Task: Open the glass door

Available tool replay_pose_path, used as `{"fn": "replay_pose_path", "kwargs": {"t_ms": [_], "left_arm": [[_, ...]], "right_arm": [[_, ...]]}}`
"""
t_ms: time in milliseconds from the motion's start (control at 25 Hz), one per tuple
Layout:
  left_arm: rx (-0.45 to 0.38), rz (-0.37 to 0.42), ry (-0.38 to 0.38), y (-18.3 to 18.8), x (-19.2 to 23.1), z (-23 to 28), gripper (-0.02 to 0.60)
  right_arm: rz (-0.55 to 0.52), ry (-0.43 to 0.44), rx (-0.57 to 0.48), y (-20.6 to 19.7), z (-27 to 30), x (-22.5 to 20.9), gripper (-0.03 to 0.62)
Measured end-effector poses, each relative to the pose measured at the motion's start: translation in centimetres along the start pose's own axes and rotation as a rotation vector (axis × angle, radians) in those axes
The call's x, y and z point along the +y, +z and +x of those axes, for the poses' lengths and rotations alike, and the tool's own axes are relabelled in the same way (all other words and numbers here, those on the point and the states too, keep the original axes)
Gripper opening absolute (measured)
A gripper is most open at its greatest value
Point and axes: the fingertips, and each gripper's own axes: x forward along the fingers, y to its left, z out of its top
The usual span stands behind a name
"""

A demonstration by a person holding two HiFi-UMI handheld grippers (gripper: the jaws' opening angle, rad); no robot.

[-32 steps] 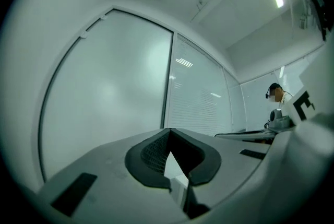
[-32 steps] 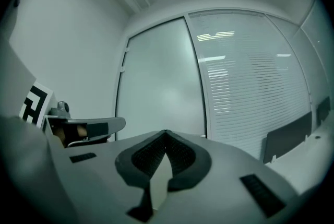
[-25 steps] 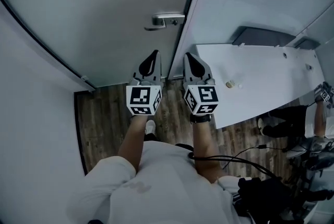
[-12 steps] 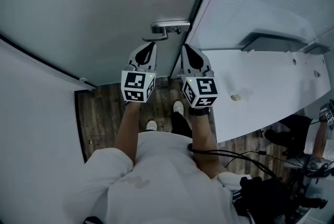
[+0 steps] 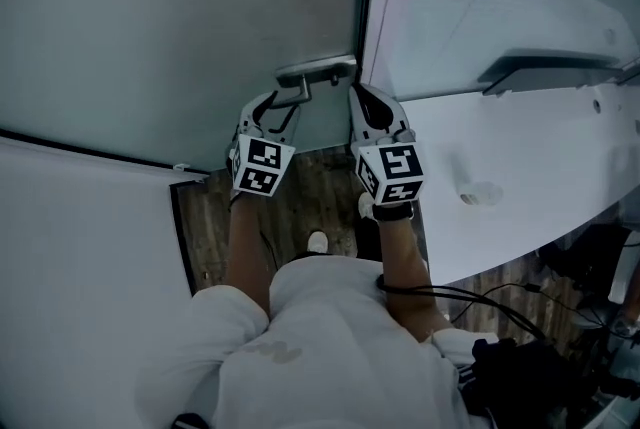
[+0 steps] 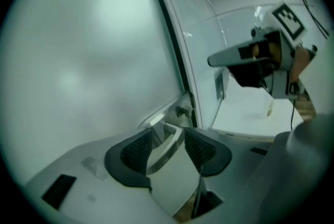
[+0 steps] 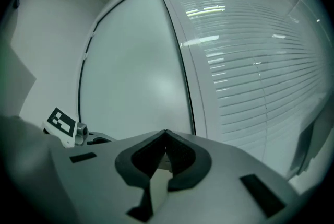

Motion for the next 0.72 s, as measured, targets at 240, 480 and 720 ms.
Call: {"fn": "replay_pose_path", "kwargs": {"t_ms": [240,480,720], "left_arm": [[0.143,0.248,-0.026,-2.6,-0.3,3.0,0.206],[0.266,0.512,-0.078,-4.1,-0.9,4.3,0.204],[0.437,0.734,-0.099,-7.0,-0.6,6.1,0.137]], "right_arm": [[0.007,-0.011,0.025,-1.2,1.8,-1.7,0.002],[-0.003,-0.031,0.033,-1.6,2.3,-2.1,0.002],[0.005,-0.078,0.046,-2.6,2.4,-3.2,0.002]]}}
